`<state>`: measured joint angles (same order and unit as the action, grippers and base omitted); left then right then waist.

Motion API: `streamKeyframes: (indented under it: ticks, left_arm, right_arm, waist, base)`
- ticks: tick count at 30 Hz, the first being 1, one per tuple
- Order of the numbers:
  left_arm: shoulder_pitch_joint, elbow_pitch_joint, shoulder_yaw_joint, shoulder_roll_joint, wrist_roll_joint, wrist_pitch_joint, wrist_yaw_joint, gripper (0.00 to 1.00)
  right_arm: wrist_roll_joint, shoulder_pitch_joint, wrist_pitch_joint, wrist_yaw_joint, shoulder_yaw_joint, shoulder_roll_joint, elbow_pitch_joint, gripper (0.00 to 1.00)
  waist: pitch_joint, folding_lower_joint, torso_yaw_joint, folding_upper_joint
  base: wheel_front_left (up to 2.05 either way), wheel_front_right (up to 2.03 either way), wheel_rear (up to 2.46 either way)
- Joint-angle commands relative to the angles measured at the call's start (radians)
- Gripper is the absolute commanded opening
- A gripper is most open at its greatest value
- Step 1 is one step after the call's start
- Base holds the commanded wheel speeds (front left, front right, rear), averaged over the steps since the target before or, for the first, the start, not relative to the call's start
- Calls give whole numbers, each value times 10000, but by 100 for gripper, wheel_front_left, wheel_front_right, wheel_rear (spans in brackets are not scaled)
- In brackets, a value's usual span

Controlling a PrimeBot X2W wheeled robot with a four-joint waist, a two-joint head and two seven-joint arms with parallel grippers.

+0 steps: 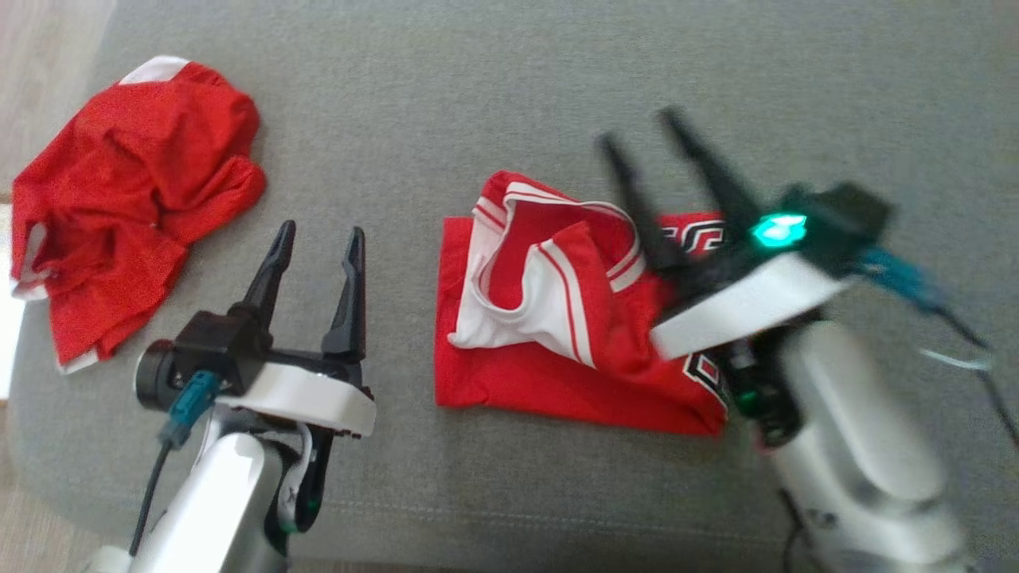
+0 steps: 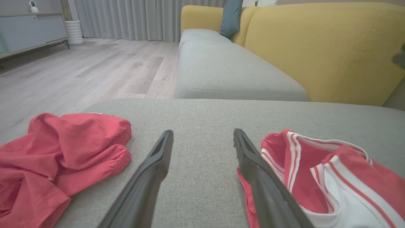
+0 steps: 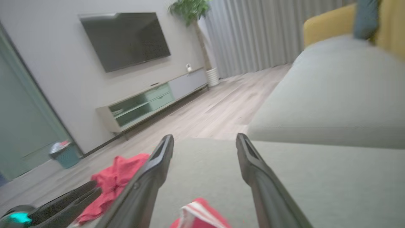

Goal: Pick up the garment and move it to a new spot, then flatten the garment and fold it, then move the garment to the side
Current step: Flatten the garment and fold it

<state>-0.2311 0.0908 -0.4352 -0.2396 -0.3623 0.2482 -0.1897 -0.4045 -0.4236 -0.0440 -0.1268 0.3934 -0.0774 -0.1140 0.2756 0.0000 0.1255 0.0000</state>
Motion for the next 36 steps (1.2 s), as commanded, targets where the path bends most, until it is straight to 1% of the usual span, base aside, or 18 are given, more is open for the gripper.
streamKeyframes:
  ticks: [1,5,6,9,12,18,29,30,31,33,36]
  left_arm:
    - [-263,-380,462,-276,116,91,-111,100]
    - [-195,-525,566,-395,158,96,-229,100]
    - [-195,-525,566,-395,158,96,-229,100]
    - [-133,-601,625,-474,157,93,-297,100]
    - [-55,-664,669,-561,158,87,-349,100]
    - [34,-739,703,-661,123,86,-394,100]
    - [7,-836,644,-712,117,53,-454,100]
    - [-5,-842,637,-709,118,54,-456,100]
    - [-18,-844,629,-709,121,56,-456,100]
    - [-64,-858,608,-708,139,59,-455,100]
    - [-180,-885,561,-680,151,64,-423,100]
  right_arm:
    - [427,418,-14,-39,-520,-13,677,100]
    - [1214,1583,366,-39,-2410,-308,1574,100]
    - [1214,1583,366,-39,-2410,-308,1574,100]
    - [1556,2495,679,-39,-3435,-373,2217,100]
    - [1732,3269,944,-39,-3976,-314,2728,100]
    - [1805,4126,1221,-39,-4180,-102,3358,100]
    - [1827,4189,1477,-39,-4094,-8,3489,100]
    - [1815,4174,1530,-39,-4058,-30,3419,35]
    - [1791,4147,1563,-39,-3986,-58,3334,0]
    - [1675,4048,1669,-39,-3624,-100,3075,0]
    - [1431,3655,1737,-39,-2681,-90,2455,0]
  waist:
    - [-61,0,-175,0]
    - [-101,0,-446,0]
    - [-101,0,-446,0]
    - [-135,0,-622,0]
    - [-173,0,-767,0]
    - [-184,0,-903,0]
    - [-79,0,-846,0]
    - [-66,0,-830,0]
    - [-54,0,-808,0]
    - [-9,0,-753,0]
    - [120,0,-640,0]
  base:
    - [0,0,0]
    - [0,0,0]
    - [0,0,0]
    - [0,0,0]
    - [0,0,0]
    - [0,0,0]
    - [0,0,0]
    - [0,0,0]
    - [0,0,0]
    - [0,0,0]
    - [0,0,0]
